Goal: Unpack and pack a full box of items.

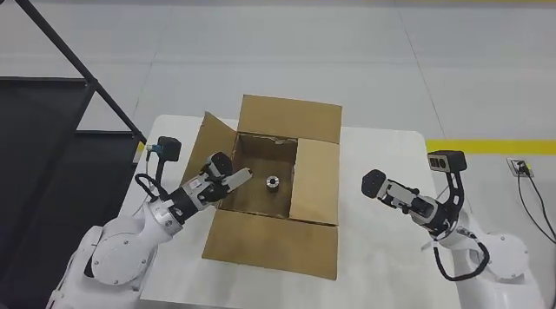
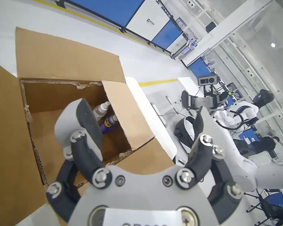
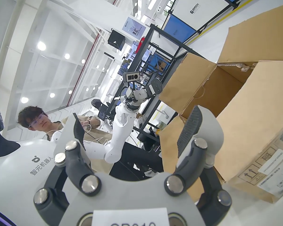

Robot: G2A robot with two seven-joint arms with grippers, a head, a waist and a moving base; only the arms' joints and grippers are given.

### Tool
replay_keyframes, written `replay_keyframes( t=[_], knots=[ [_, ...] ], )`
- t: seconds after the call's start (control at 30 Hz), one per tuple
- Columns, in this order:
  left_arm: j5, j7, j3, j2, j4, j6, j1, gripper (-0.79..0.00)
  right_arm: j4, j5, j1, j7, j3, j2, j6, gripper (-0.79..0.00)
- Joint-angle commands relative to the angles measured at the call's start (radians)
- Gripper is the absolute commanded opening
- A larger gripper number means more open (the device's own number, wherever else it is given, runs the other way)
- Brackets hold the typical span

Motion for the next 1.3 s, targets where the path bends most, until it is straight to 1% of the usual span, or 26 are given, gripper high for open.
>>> replay_keyframes(
  t=[0.0,0.03,0.07,0.13,0.23,0.37,0.47,0.6,0.7,0.9,1.0,1.07,1.17,1.27],
  knots=[
    [0.001,0.062,-0.024,-0.001,0.018,0.02,0.007,0.0,0.0,0.0,0.0,0.0,0.0,0.0,0.0,0.0],
    [-0.068,0.053,-0.015,-0.004,0.032,0.039,0.007,0.0,-0.002,0.001,-0.002,-0.004,-0.001,0.0,0.001,0.0],
    [-0.135,0.014,-0.002,-0.005,0.048,0.058,-0.004,0.0,-0.013,0.005,-0.006,-0.011,-0.001,0.001,-0.001,0.0],
    [-0.128,-0.043,0.03,-0.006,0.086,0.096,-0.045,0.0,-0.023,0.026,-0.013,-0.011,0.011,0.005,-0.012,0.0],
    [-0.139,-0.13,0.128,-0.015,0.139,0.147,-0.115,0.0,-0.023,0.065,-0.025,0.008,0.041,0.013,-0.026,0.0],
    [-0.174,-0.254,0.256,-0.033,0.252,0.22,-0.227,0.0,-0.002,0.112,-0.039,0.028,0.081,0.024,-0.033,0.0],
    [-0.163,-0.312,0.337,-0.048,0.334,0.257,-0.307,0.0,0.02,0.131,-0.047,0.042,0.104,0.032,-0.034,0.0],
    [-0.215,-0.327,0.404,-0.069,0.431,0.245,-0.379,0.0,0.032,0.143,-0.052,0.05,0.121,0.041,-0.037,0.0],
    [-0.247,-0.318,0.448,-0.086,0.491,0.229,-0.419,0.0,0.032,0.156,-0.057,0.053,0.132,0.047,-0.04,0.0],
    [-0.287,-0.269,0.527,-0.12,0.579,0.182,-0.469,0.0,0.027,0.175,-0.066,0.053,0.148,0.058,-0.046,0.0],
    [-0.31,-0.242,0.548,-0.133,0.601,0.158,-0.484,0.0,0.029,0.186,-0.072,0.053,0.153,0.063,-0.049,0.0],
    [-0.316,-0.238,0.55,-0.137,0.604,0.147,-0.492,0.0,0.029,0.192,-0.075,0.052,0.154,0.066,-0.051,0.0],
    [-0.314,-0.243,0.54,-0.137,0.595,0.133,-0.497,0.0,0.028,0.196,-0.077,0.05,0.153,0.07,-0.055,0.0],
    [-0.304,-0.237,0.529,-0.135,0.566,0.129,-0.493,0.0,0.027,0.203,-0.079,0.046,0.151,0.073,-0.062,0.0]
  ],
)
